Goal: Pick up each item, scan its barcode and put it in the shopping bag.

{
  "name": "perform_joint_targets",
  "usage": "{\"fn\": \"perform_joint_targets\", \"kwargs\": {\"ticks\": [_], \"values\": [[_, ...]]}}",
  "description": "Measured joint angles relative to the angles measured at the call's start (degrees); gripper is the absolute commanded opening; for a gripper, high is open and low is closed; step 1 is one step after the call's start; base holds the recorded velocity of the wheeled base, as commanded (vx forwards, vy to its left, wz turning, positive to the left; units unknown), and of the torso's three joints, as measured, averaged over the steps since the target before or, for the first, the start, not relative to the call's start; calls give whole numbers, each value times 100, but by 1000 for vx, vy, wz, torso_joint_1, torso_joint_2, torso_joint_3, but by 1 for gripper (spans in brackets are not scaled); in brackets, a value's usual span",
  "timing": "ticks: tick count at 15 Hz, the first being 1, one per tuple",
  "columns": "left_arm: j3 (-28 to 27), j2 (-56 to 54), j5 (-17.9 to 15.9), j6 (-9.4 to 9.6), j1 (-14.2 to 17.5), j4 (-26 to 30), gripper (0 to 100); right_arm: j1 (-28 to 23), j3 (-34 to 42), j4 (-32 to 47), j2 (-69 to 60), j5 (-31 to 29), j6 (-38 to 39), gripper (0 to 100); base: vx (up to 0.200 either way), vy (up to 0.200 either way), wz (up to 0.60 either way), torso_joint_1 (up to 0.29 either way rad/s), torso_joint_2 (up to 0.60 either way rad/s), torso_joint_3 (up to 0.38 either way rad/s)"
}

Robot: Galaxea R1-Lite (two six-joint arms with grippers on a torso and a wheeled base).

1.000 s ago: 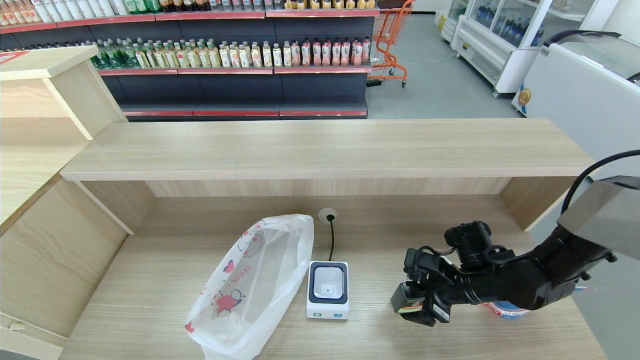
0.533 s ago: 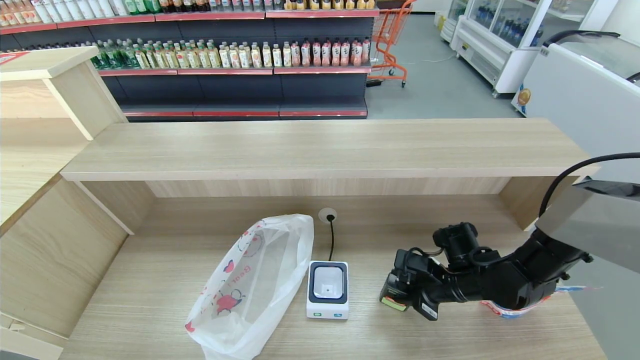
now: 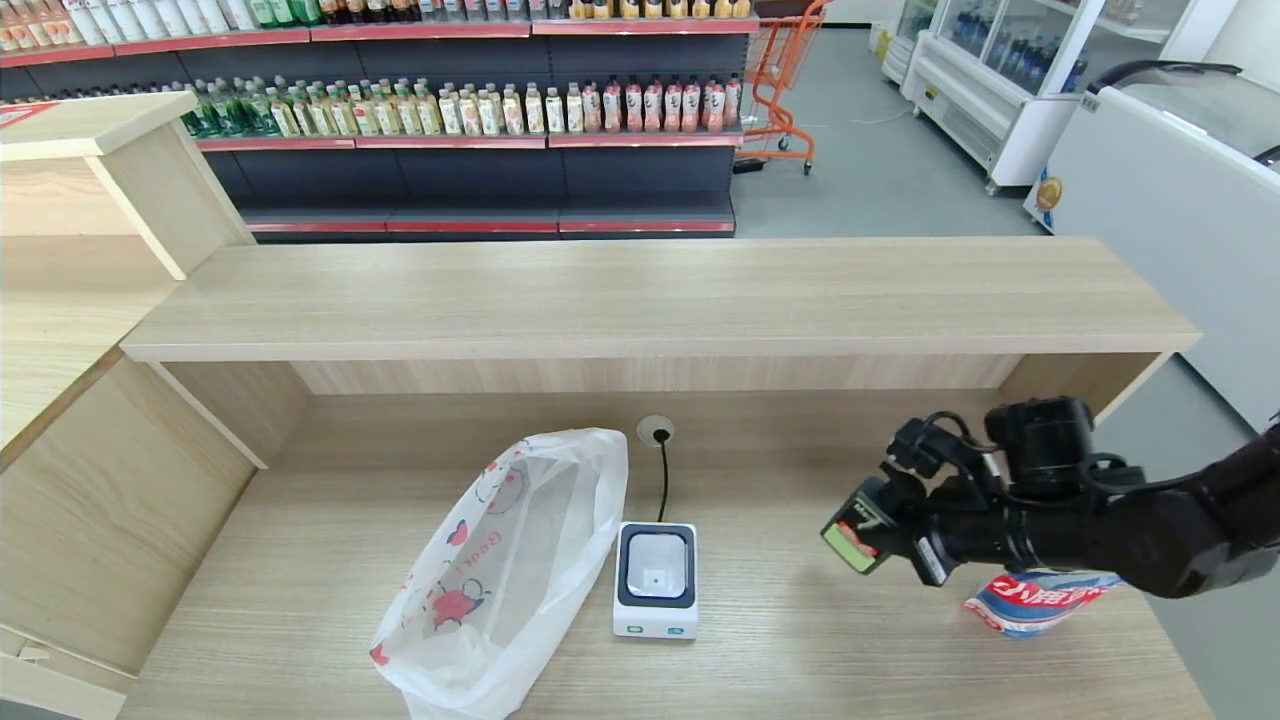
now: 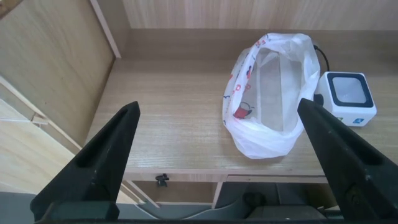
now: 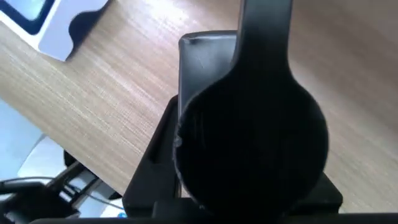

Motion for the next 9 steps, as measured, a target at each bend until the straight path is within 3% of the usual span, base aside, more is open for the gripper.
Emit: {"fn": "perform_joint_targets", "kwargs": {"ticks": [3, 7, 9], "values": [[0, 0, 0, 0, 0, 0, 100, -518, 506, -279, -827, -2, -143, 0, 0, 0, 0, 0, 0, 0], [0, 0, 0, 0, 0, 0, 100, -1153, 997, -692, -1816, 4, -1714, 0, 0, 0, 0, 0, 0, 0], [0, 0, 0, -2, 0, 0, 100, -1380, 1174, -1769, -2057, 157, -2521, 0, 0, 0, 0, 0, 0, 0]]}}
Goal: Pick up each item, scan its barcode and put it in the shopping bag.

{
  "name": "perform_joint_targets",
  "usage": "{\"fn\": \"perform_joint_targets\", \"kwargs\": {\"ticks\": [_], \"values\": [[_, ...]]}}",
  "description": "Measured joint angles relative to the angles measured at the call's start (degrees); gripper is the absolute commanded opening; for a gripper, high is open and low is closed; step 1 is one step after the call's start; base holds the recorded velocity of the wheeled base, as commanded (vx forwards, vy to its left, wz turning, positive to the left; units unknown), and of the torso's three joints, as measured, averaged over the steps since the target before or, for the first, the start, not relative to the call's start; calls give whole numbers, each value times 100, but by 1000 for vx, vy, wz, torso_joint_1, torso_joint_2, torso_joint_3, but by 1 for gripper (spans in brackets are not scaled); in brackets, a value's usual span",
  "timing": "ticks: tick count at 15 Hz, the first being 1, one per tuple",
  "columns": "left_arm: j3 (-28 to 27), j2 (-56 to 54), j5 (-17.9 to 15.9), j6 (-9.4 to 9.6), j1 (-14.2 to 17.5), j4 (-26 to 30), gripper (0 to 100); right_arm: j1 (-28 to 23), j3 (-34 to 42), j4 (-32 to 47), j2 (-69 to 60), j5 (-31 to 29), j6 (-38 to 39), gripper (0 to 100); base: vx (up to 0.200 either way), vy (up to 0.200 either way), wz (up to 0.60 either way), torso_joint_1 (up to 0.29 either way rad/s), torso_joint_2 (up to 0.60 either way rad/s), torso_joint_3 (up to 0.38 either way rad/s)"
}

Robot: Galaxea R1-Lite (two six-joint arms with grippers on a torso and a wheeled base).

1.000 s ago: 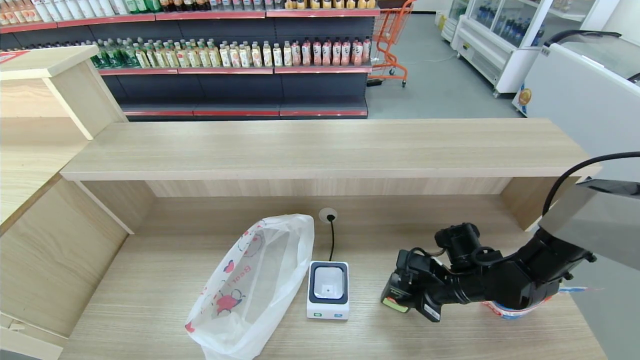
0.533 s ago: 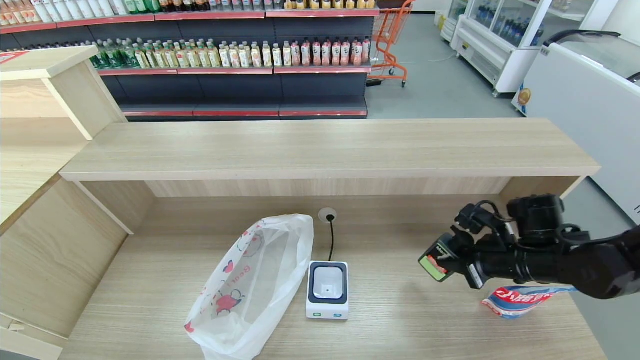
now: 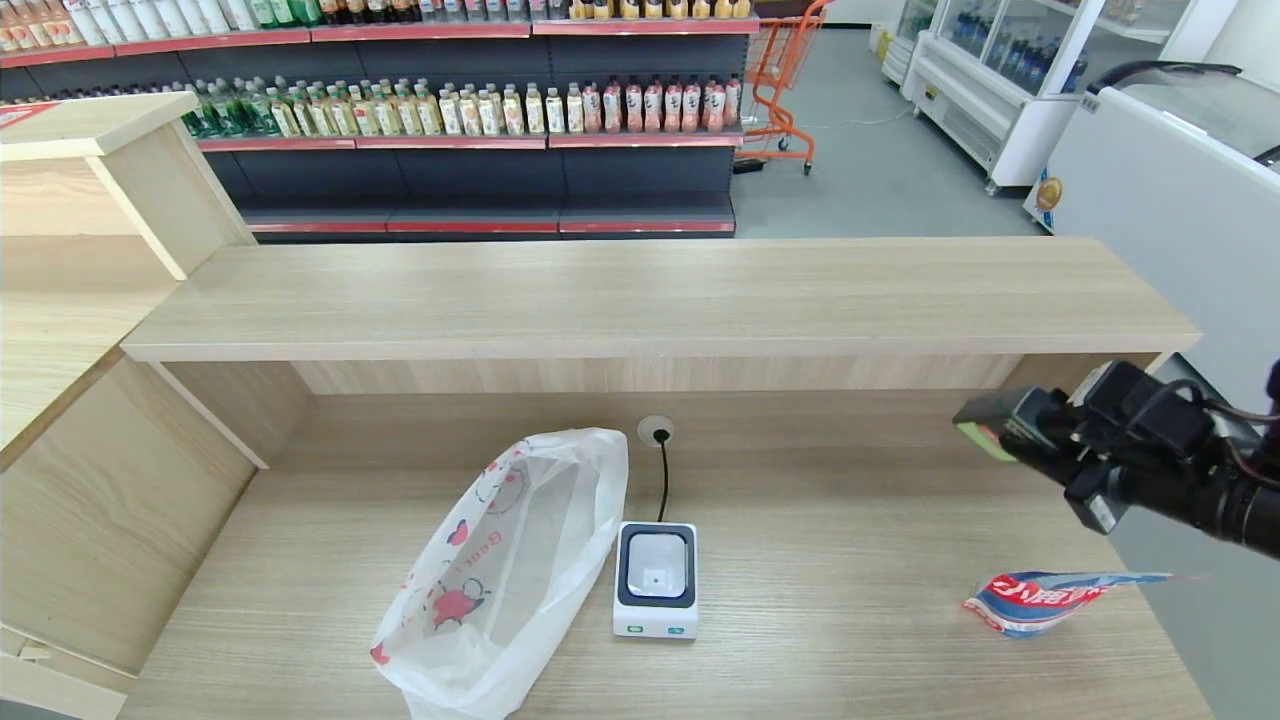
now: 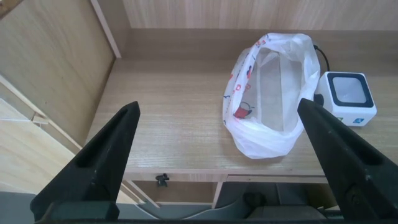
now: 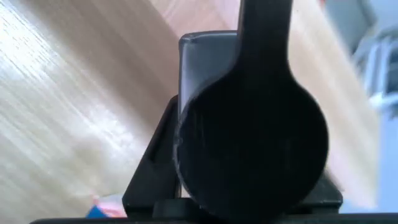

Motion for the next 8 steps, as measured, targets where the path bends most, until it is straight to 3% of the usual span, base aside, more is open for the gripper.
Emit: {"fn": "perform_joint_targets", "kwargs": {"ticks": [2, 4, 6, 8], "values": [[0, 0, 0, 2, 0, 0, 100, -302, 402, -886, -160, 895, -928, 0, 0, 0, 0, 0, 0, 0], [0, 0, 0, 0, 0, 0, 100, -575, 595, -1103, -278, 2387, -2293, 0, 0, 0, 0, 0, 0, 0], [0, 0, 0, 2, 0, 0, 100, -639, 662, -991, -339, 3493, -4497, 0, 0, 0, 0, 0, 0, 0], [0, 0, 0, 0, 0, 0, 100, -460, 686, -525, -363, 3914, -6796, 0, 0, 0, 0, 0, 0, 0]]}}
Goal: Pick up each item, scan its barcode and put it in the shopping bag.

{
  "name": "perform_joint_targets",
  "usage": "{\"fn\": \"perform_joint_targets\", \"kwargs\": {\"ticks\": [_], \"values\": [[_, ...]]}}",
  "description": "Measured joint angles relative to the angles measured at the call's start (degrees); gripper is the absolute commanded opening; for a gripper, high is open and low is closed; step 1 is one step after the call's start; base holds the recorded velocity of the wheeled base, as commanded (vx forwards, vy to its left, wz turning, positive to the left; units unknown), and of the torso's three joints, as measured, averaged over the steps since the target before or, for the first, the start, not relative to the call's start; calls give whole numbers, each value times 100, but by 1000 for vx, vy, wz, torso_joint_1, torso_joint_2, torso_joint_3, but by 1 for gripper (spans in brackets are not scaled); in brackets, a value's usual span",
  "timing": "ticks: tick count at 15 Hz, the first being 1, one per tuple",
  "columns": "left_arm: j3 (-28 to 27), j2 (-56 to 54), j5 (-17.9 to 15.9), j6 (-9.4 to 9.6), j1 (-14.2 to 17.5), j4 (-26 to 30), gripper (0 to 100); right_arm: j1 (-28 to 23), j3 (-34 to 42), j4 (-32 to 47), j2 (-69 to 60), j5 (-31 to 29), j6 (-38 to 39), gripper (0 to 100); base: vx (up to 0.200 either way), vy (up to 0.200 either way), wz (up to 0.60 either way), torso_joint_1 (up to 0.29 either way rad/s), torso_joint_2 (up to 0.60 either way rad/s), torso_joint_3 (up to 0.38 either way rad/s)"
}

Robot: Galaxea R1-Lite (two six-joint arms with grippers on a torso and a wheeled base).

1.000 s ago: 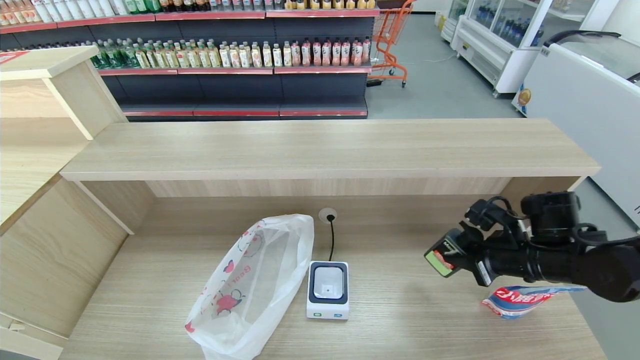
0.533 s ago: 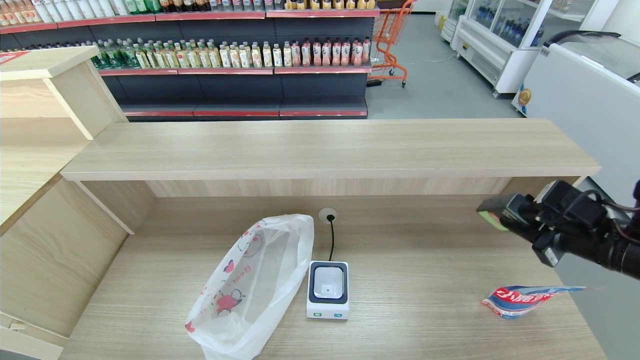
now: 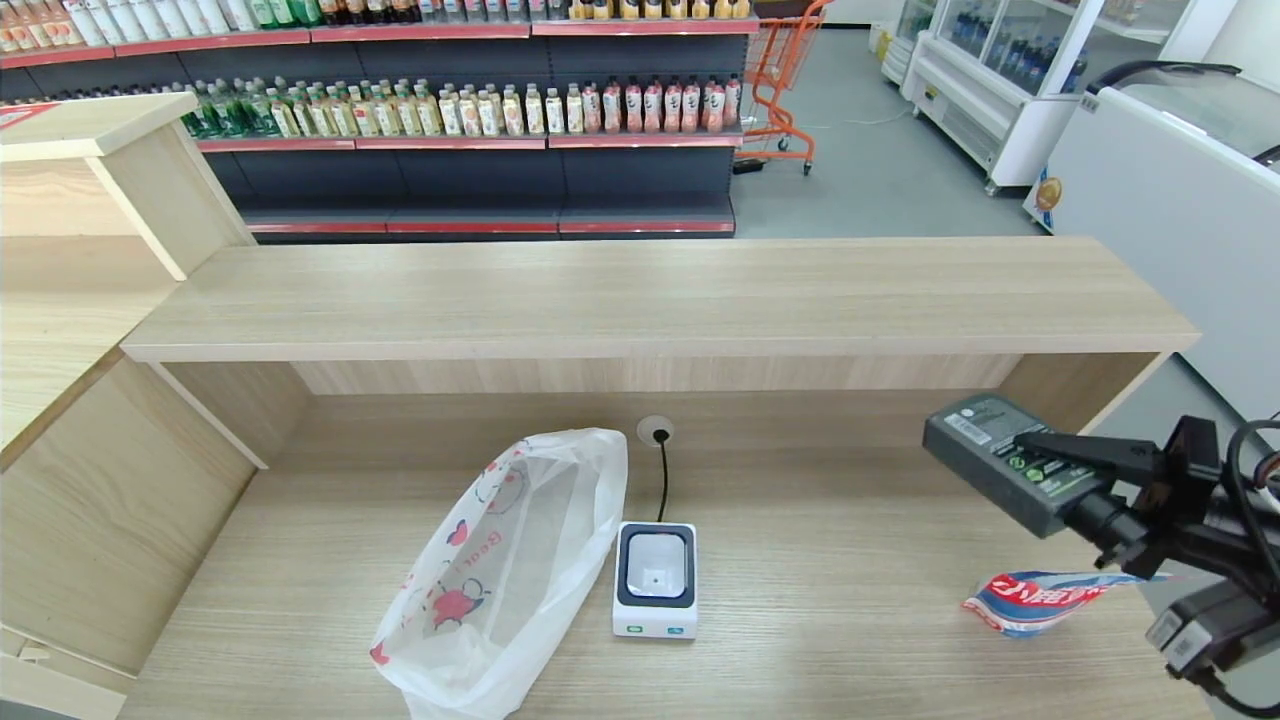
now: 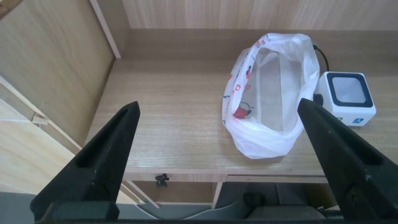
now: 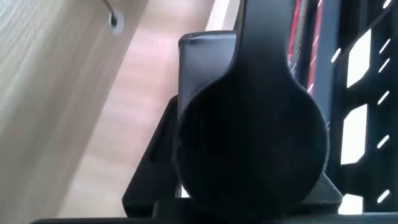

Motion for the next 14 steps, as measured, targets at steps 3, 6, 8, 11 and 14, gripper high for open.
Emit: {"fn": "perform_joint_targets", "kwargs": {"ticks": [3, 6, 8, 11, 14], "values": [[0, 0, 0, 2, 0, 0, 100, 1118, -13, 775, 33, 284, -2157, 0, 0, 0, 0, 0, 0, 0], [0, 0, 0, 2, 0, 0, 100, 2115, -152, 2026, 215, 480, -3942, 0, 0, 0, 0, 0, 0, 0], [0, 0, 0, 2, 0, 0, 100, 2281, -480, 2877, 402, 495, -4059, 0, 0, 0, 0, 0, 0, 0], [0, 0, 0, 2, 0, 0, 100, 2347, -1040, 3688, 573, 511, -4073, 0, 0, 0, 0, 0, 0, 0], [0, 0, 0, 2, 0, 0, 100, 2639, -1354, 3690, 542, 522, -4075, 0, 0, 0, 0, 0, 0, 0]]}}
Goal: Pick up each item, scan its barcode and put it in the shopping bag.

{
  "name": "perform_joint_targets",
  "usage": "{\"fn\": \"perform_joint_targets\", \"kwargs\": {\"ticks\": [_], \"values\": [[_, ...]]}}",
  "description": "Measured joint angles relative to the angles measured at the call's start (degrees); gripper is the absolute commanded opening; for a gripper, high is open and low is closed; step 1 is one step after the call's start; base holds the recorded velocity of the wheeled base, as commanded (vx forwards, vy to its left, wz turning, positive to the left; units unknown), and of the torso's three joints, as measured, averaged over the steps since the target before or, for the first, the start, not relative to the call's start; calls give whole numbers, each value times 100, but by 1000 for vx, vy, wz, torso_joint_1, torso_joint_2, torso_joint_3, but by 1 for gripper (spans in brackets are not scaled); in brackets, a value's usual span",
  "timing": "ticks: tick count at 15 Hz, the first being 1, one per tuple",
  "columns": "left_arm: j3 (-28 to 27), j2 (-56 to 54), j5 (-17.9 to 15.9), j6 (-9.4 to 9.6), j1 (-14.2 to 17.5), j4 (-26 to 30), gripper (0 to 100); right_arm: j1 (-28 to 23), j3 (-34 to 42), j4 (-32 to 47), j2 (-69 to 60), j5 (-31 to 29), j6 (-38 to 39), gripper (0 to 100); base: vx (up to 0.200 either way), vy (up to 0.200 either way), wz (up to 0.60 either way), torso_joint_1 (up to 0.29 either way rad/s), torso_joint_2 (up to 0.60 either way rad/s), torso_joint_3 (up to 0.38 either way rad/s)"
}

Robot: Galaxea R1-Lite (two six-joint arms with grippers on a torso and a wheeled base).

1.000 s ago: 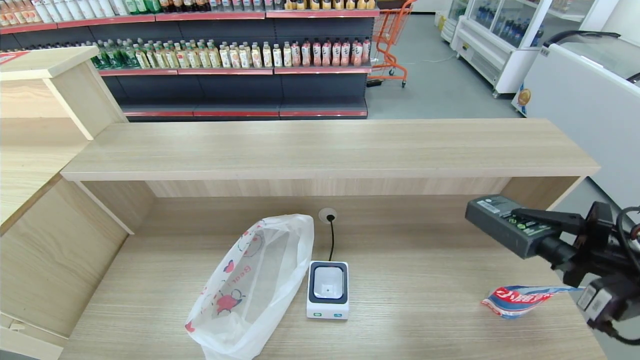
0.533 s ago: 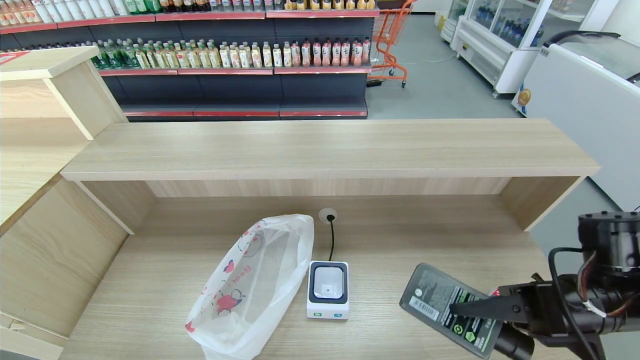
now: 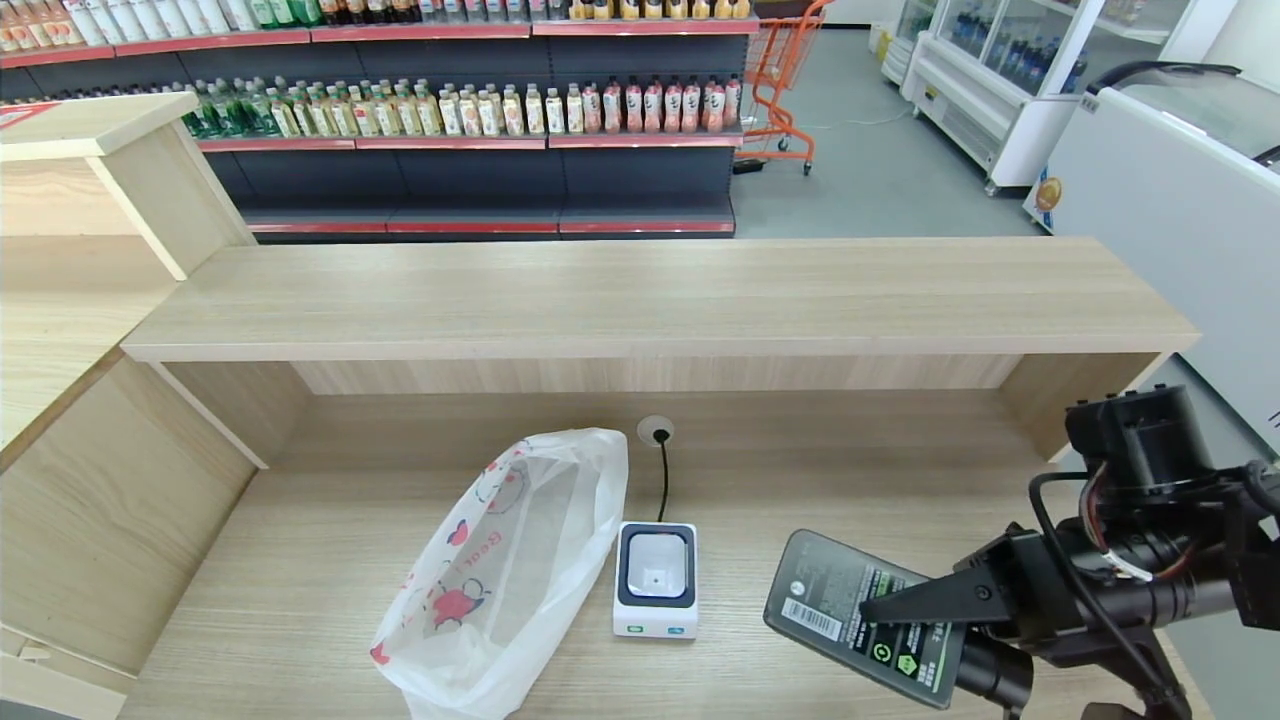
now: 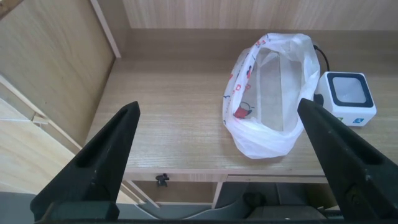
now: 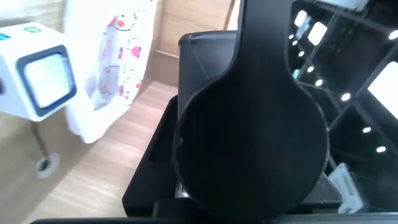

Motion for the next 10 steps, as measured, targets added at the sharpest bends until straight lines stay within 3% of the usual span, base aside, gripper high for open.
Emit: {"fn": "perform_joint_targets", "kwargs": {"ticks": [3, 10], "values": [[0, 0, 0, 0, 0, 0, 100, 282, -200, -96, -7, 15, 0, 0, 0, 0, 0, 0, 0, 0], [0, 0, 0, 0, 0, 0, 100, 339, -289, -77, 35, 55, 0, 0, 0, 0, 0, 0, 0, 0]]}}
